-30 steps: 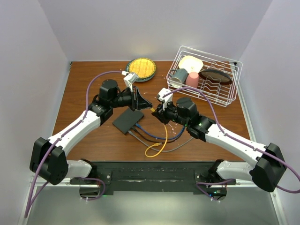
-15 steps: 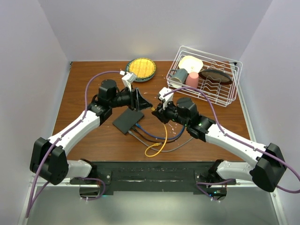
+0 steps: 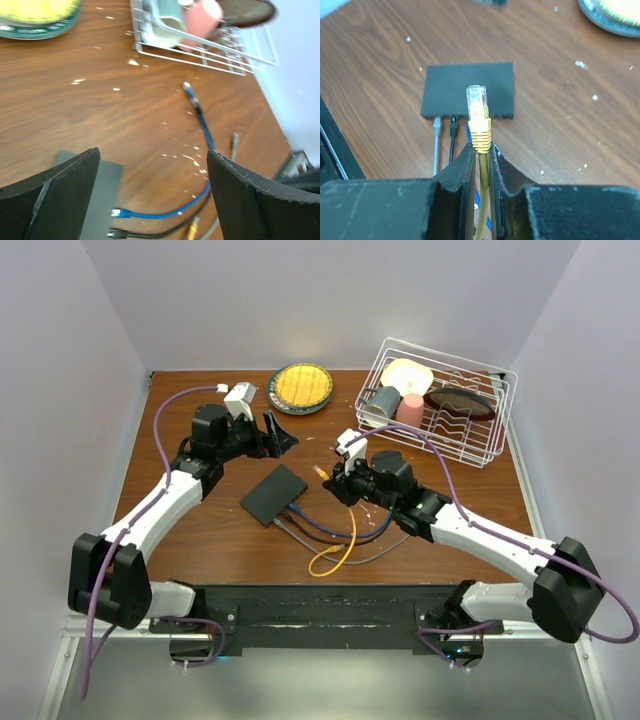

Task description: Insert the plug into the switch port

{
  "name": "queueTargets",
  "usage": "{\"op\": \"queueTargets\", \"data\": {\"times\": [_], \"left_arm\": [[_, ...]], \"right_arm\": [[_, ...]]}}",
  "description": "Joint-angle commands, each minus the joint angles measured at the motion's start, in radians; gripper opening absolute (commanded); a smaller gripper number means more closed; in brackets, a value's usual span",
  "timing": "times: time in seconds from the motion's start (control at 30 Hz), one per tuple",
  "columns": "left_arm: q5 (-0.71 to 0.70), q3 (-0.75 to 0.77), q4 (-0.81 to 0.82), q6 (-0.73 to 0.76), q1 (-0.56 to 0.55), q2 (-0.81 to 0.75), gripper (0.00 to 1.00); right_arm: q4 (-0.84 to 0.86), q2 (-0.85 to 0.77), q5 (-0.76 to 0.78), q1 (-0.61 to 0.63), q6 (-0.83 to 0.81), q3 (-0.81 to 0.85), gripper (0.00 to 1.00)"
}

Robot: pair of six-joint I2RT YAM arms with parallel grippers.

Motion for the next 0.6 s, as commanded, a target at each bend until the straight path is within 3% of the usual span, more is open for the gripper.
{"op": "queueTargets", "data": {"times": [0.0,0.57], "left_arm": [[-0.08,0.016,0.038,0.025,0.051,0.049,0.94],[-0.227,0.022,0.15,0.095,0.168,0.273,0.94]], "right_arm": [[0.075,0.029,0.0,-0.001,0.035,-0.014,0.0],[0.162,0.291,-0.016,-0.03,0.068,0.05,0.0]]}}
